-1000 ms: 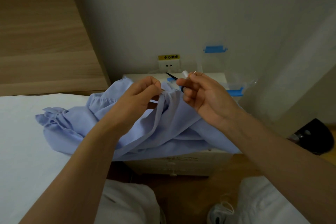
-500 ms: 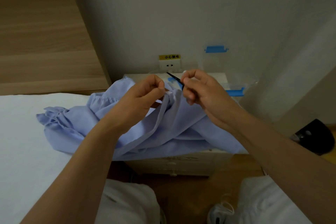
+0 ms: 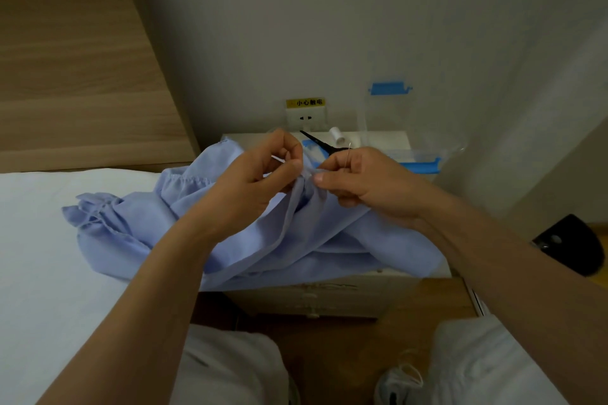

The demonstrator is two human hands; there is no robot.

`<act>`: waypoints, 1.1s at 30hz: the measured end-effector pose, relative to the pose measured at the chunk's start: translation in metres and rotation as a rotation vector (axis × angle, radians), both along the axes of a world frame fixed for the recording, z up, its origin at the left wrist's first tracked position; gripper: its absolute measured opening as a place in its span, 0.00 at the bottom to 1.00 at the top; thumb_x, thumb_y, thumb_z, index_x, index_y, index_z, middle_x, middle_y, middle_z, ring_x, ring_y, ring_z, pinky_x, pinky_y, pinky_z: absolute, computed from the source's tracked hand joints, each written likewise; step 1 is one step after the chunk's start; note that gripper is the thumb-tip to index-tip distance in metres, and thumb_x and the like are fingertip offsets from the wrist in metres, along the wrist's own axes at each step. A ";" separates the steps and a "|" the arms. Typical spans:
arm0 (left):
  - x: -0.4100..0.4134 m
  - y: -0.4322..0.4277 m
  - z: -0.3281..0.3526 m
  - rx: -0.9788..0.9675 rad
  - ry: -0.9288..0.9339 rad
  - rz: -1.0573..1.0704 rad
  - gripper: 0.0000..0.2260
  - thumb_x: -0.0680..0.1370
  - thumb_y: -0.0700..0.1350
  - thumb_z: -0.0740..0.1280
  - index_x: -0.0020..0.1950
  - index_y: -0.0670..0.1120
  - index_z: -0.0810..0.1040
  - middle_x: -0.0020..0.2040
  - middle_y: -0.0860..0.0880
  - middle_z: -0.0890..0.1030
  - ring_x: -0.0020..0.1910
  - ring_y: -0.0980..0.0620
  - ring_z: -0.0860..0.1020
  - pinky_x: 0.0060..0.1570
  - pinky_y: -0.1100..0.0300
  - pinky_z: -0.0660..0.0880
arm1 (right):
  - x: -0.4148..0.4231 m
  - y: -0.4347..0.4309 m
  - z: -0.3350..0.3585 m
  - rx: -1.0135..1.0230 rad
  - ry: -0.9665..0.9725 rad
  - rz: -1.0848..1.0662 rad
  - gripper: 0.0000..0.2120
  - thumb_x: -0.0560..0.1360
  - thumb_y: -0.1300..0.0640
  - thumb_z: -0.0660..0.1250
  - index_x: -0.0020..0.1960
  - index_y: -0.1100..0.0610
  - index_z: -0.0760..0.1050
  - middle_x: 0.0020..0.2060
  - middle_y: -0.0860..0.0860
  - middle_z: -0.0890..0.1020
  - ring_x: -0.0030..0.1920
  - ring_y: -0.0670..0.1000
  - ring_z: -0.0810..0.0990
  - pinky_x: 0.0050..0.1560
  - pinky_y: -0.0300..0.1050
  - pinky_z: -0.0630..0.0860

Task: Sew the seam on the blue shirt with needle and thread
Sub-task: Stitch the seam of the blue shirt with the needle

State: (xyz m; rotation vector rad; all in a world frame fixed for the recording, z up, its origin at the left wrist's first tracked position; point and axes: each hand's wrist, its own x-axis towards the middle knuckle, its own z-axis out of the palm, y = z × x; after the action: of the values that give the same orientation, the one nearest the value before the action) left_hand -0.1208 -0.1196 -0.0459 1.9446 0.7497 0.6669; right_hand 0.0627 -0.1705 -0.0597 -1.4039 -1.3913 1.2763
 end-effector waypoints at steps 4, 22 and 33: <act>0.000 0.001 0.001 0.011 -0.012 0.060 0.03 0.81 0.40 0.61 0.52 0.44 0.74 0.43 0.44 0.80 0.44 0.45 0.81 0.49 0.54 0.80 | 0.001 0.002 -0.002 0.006 0.093 -0.058 0.08 0.77 0.60 0.67 0.48 0.65 0.78 0.25 0.48 0.69 0.28 0.45 0.64 0.32 0.37 0.66; 0.002 -0.009 0.010 0.048 0.110 0.207 0.08 0.80 0.44 0.64 0.44 0.49 0.82 0.35 0.55 0.82 0.37 0.63 0.79 0.36 0.73 0.72 | -0.003 0.003 -0.010 0.104 0.084 -0.125 0.10 0.77 0.59 0.68 0.52 0.67 0.78 0.35 0.56 0.75 0.30 0.44 0.69 0.36 0.36 0.70; 0.011 -0.009 0.003 -0.090 0.091 0.259 0.09 0.75 0.52 0.69 0.38 0.49 0.80 0.27 0.53 0.80 0.28 0.60 0.76 0.29 0.70 0.71 | -0.007 -0.001 -0.008 0.145 0.023 -0.124 0.08 0.78 0.59 0.66 0.46 0.64 0.77 0.28 0.53 0.69 0.27 0.45 0.66 0.33 0.37 0.68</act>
State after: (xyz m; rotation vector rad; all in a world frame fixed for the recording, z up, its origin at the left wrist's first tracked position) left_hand -0.1095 -0.1285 -0.0433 1.8215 1.0831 0.6900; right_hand 0.0561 -0.1715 -0.0681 -1.3507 -1.3327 1.0873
